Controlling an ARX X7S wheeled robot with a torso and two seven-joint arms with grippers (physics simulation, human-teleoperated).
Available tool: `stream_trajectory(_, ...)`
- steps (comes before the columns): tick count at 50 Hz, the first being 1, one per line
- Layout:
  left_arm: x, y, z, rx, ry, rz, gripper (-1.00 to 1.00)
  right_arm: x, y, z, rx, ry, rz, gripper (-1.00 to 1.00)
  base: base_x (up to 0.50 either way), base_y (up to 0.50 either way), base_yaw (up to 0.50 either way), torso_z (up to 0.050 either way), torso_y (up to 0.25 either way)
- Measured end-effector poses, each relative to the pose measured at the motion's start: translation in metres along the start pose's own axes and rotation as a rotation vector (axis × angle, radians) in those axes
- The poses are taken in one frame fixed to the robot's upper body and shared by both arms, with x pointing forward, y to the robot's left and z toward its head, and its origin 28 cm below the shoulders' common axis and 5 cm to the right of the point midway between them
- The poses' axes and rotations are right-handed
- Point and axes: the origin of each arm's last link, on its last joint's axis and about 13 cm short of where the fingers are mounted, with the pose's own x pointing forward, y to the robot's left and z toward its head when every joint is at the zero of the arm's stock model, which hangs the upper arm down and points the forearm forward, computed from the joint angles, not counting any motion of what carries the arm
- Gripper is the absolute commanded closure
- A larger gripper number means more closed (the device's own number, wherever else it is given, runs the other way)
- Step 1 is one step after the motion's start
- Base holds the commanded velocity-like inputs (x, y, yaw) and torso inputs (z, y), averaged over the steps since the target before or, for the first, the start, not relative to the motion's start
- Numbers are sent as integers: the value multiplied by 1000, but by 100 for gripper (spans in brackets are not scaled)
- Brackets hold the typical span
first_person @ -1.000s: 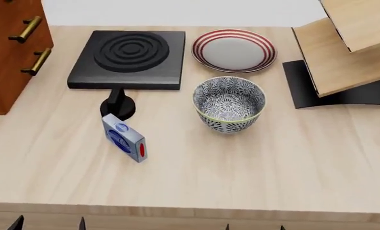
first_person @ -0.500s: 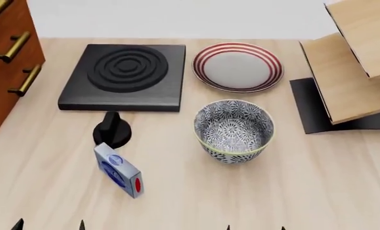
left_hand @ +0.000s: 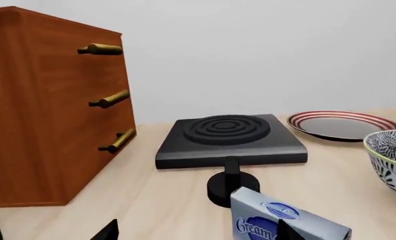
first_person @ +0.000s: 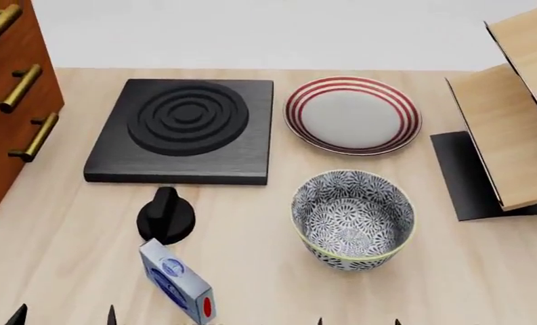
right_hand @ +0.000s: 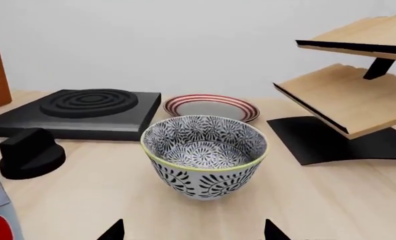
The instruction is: Pick up the cream cheese and put it in the bowl.
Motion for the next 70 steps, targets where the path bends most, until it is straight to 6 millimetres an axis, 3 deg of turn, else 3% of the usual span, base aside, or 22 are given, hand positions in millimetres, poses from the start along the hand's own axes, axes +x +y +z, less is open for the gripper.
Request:
stream_trajectory(11,0,-1,-5,6,2,1,-100,2,-1,-1,-25,4,-26,-100,0,0,24,0,0)
stream_trajectory(26,0,-1,-8,12,-1,4,-100,2,-2,-2,-36,3,-47,-100,0,0,491,0,0)
stream_trajectory(48,0,-1,5,19,-8,11,-100,1,-3,-2,-37,0,-59,-100,0,0,481,0,0)
stream_trajectory(70,1,0,5,16,-6,12,-100,2,-2,-2,-23,7,-37,-100,0,0,0,0,0)
